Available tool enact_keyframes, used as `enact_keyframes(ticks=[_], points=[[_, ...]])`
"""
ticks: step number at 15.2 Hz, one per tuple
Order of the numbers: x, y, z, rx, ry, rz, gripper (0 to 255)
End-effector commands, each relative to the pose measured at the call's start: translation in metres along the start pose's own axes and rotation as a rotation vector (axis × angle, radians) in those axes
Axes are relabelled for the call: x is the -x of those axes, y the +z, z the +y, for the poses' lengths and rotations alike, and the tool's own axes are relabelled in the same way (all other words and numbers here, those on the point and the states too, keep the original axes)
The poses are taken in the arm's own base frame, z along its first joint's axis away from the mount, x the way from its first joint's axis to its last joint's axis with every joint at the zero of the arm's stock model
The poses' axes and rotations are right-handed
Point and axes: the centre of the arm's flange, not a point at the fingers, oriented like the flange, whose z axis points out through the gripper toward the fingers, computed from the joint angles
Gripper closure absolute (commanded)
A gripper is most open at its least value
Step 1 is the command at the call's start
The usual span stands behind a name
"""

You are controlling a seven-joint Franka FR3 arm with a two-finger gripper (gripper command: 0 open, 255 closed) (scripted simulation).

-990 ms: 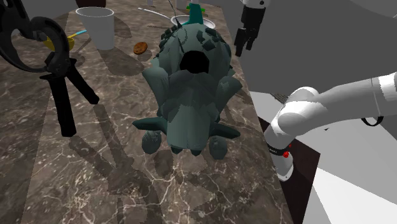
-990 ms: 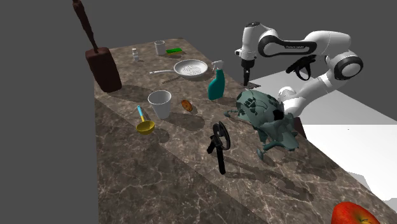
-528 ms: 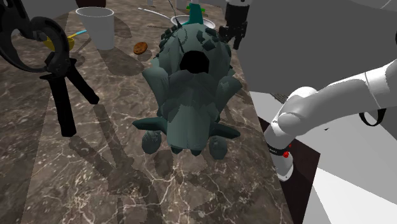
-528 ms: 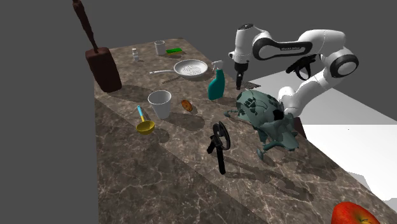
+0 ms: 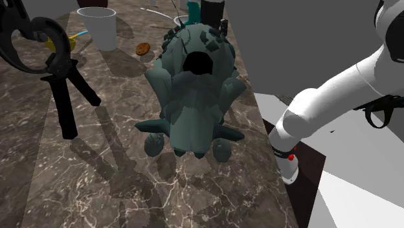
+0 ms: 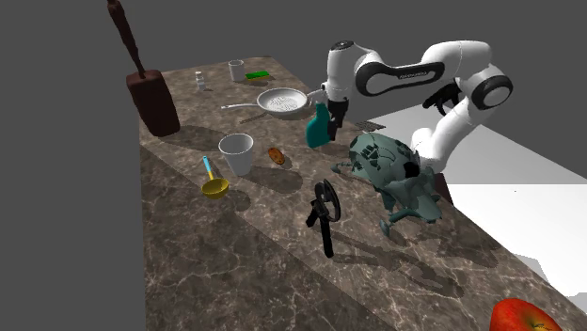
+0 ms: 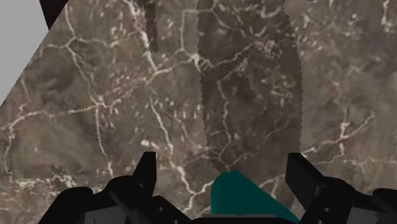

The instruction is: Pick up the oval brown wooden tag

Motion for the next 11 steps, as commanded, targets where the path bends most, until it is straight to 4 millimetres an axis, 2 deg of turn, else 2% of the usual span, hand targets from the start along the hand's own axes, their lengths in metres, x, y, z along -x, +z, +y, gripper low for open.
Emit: enact_keyframes(ticks=[1,11], points=[[-0.014,0.000,-0.025,-0.001,0.039,0.004,0],[-0.096,-0.011,-0.126,0.001,0.224,0.024,0]])
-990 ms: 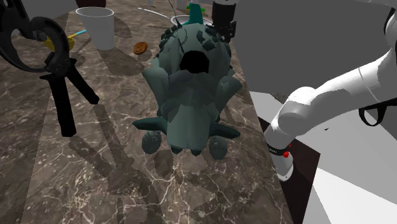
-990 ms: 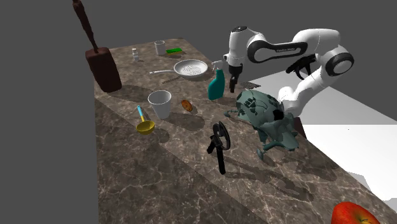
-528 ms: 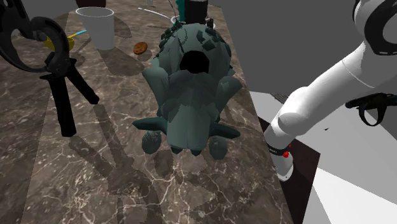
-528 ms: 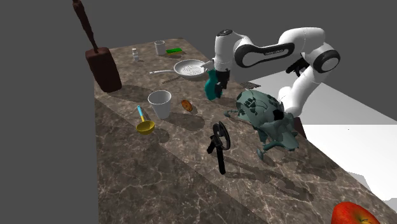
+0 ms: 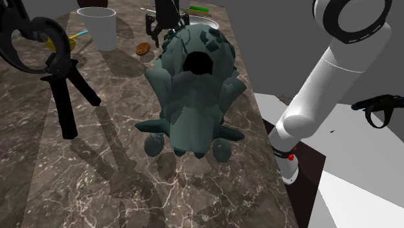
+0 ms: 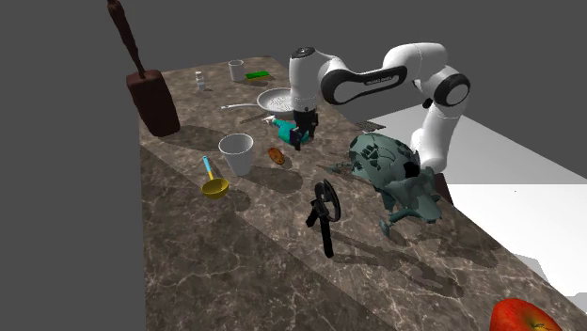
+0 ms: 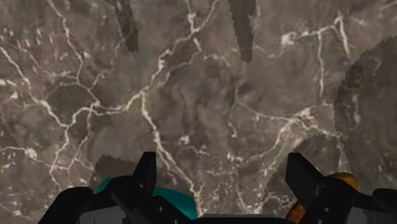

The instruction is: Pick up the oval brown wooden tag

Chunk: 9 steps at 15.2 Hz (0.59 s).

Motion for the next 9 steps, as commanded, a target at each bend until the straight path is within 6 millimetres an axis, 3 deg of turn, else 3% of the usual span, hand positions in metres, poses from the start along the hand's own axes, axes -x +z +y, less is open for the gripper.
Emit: enact_keyframes(ticks=[1,7,9], points=[[-0.015,-0.001,-0.023,0.000,0.041,0.004,0],[-0.062,-0.007,-0.085,0.001,0.152,0.016,0],[-0.066,-0.002,-0.089,0.001,0.158,0.017,0]])
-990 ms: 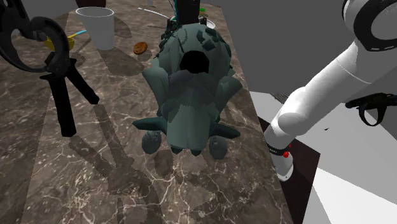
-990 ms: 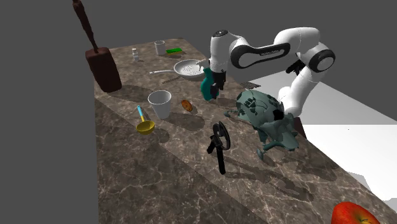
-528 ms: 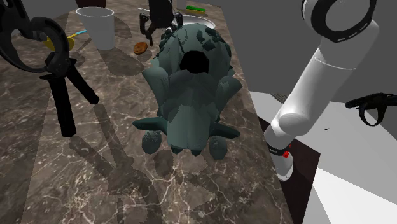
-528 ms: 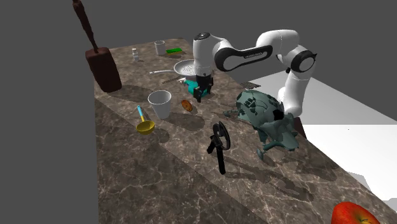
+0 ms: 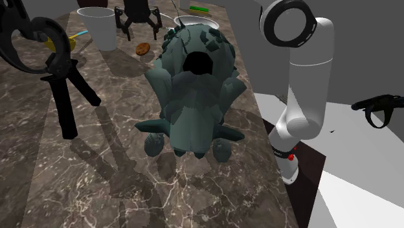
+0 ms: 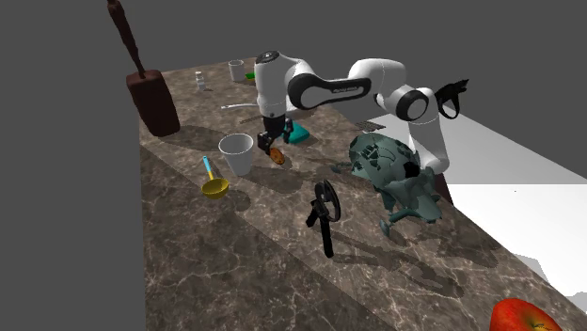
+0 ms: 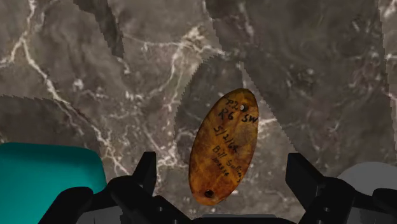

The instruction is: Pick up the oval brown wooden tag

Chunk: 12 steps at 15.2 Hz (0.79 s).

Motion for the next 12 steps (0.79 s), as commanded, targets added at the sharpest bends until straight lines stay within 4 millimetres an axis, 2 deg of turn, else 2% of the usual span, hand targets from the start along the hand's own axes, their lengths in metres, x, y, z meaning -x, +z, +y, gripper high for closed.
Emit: enact_keyframes(ticks=[1,6,8,9,12], points=[[-0.002,0.007,-0.004,0.000,0.008,0.001,0],[-0.001,0.037,-0.005,0.000,0.008,0.001,0],[-0.001,0.037,-0.005,0.000,0.008,0.001,0],[-0.001,0.037,-0.006,0.000,0.008,0.001,255],[-0.001,0.036,-0.005,0.000,0.008,0.001,255]])
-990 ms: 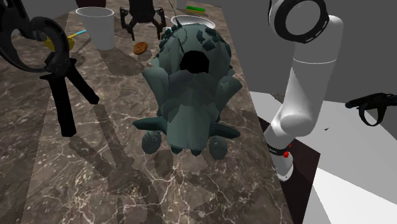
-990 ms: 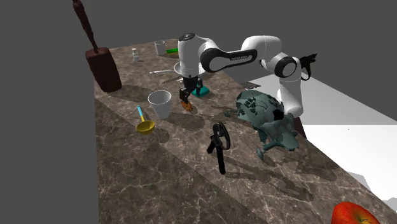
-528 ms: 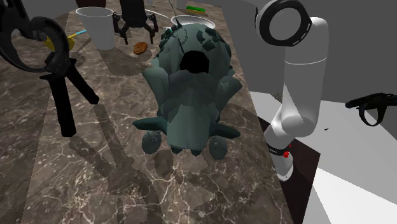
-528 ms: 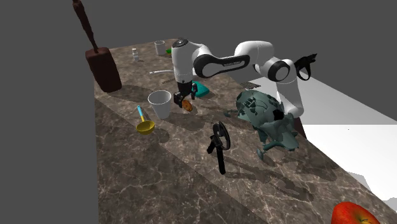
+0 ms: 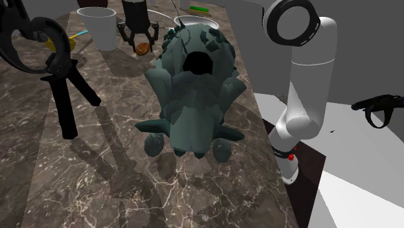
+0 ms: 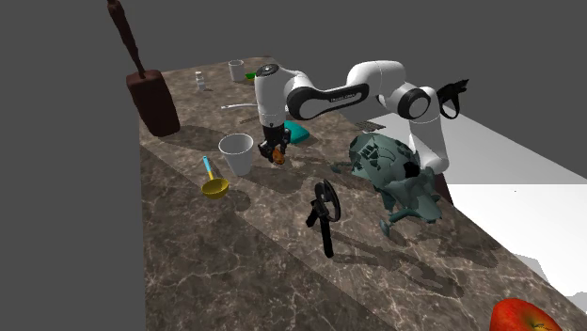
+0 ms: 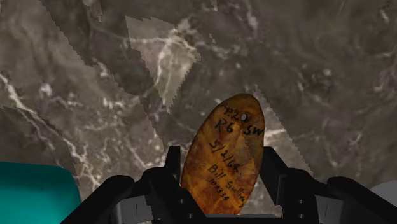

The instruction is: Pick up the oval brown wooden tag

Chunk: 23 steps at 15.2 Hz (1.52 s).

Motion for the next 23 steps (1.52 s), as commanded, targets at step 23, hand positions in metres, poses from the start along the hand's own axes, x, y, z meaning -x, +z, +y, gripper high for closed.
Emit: enact_keyframes(ticks=[23], points=[[-0.001,-0.079,0.004,0.001,0.000,-0.001,255]])
